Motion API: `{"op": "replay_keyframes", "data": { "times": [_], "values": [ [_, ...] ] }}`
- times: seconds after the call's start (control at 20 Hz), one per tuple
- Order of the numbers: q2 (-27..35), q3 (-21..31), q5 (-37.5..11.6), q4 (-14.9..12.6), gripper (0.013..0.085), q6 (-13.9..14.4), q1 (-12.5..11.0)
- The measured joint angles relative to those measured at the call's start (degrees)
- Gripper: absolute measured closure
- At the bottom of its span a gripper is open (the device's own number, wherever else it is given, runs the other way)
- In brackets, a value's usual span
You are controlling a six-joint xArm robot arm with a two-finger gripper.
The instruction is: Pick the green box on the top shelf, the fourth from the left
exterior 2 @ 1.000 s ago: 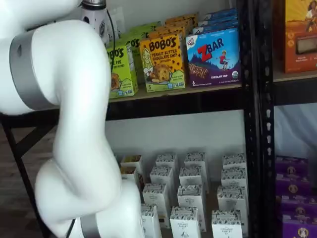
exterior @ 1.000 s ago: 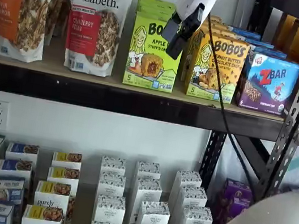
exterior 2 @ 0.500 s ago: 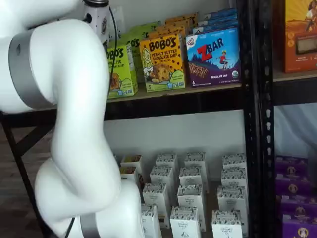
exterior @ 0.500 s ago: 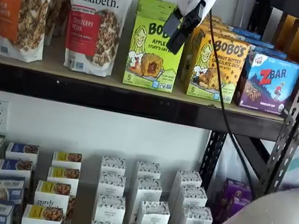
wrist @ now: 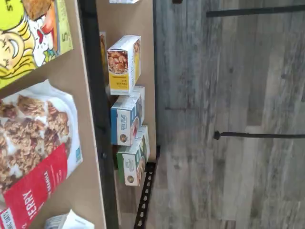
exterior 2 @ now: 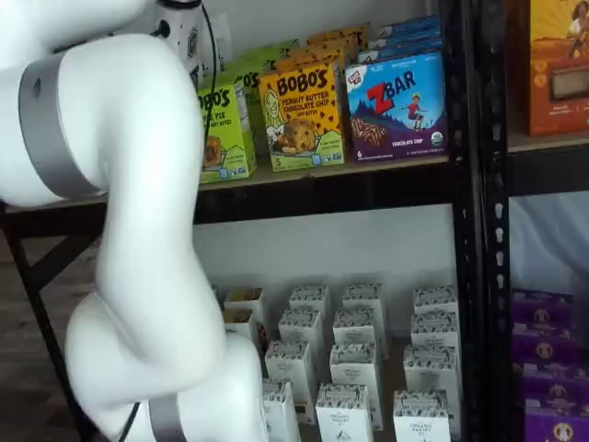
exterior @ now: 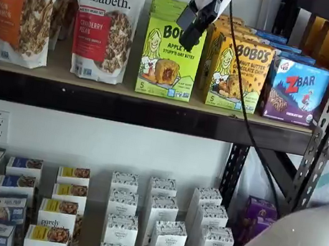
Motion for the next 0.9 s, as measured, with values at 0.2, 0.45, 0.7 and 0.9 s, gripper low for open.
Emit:
{"op": "replay_keyframes", "data": {
  "times": [0.2,0.45,0.7,0.9],
  "values": [
    [0.9,-0.7,-1.1,0.4,0.013,0.4,0.4],
    [2.6,-2.8,-0.9,2.0,0.013,0.0,-0.2],
    [4.2,-4.7,-1.2,1.9,0.013,-0.7,-1.2],
    [5.5,-6.2,-0.8,2.1,0.013,-1.6,-2.3]
  ]
}}
